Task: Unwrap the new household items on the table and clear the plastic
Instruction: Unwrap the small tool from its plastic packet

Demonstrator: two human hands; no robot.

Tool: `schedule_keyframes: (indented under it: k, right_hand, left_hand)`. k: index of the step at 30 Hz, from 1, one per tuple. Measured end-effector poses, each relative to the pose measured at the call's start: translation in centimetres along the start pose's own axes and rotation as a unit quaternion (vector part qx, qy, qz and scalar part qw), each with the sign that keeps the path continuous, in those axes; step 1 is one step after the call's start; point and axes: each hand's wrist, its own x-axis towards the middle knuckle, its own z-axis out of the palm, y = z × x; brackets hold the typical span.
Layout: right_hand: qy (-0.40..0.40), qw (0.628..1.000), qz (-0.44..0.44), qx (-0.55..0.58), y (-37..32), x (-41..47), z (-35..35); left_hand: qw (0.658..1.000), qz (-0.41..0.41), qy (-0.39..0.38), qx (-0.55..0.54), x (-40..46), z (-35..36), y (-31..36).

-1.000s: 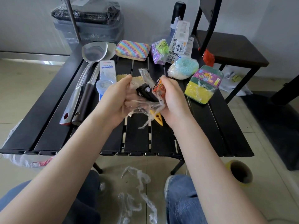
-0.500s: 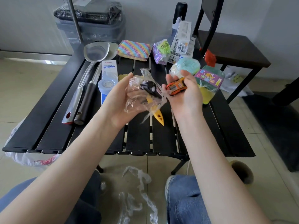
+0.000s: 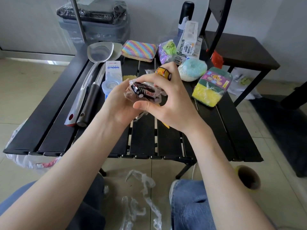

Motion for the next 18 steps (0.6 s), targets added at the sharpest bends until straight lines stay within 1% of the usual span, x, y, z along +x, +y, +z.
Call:
schedule_keyframes:
  k: [2,4,7,9,11,12,13,16,18]
  right_hand:
    - [-0.002,1.0,-0.001,-0.007,0.1,0.1,0.2]
    - [0.026,0.999,0.018,0.02,0.1,0.1,0.3]
    - [0.085,0.987,0.066,0.116,0.0,0.4,-0.3]
    - [0.131,0.961,0.126,0.211,0.1,0.5,-0.4]
    - [0.168,0.91,0.189,0.33,0.0,0.7,-0.2]
    - [0.183,0.876,0.213,0.391,-0.2,0.7,0.0]
    - [0.198,0.843,0.231,0.443,-0.4,0.8,0.0]
    - [0.235,0.762,0.26,0.544,-1.0,0.9,-0.2]
    - [0.265,0.706,0.267,0.6,-0.9,1.1,-0.6]
  left_hand:
    - [1.0,0.008,0.007,0.015,-0.1,0.2,0.0]
    - [1.0,-0.004,0.006,0.009,-0.1,0.2,-0.2]
    - [0.999,-0.019,0.027,0.012,-0.2,0.0,0.0]
    - [0.998,0.001,0.057,-0.004,0.1,-0.1,0.2]
    - [0.997,0.022,0.069,-0.012,-0.2,0.3,0.2]
    - [0.997,0.03,0.063,-0.019,-0.3,0.7,0.0]
    - [0.996,0.04,0.074,-0.025,-0.3,1.1,-0.3]
    - [0.989,0.053,0.135,-0.015,-0.3,1.5,-0.6]
    - [0.989,0.034,0.146,0.003,-0.4,1.7,-0.7]
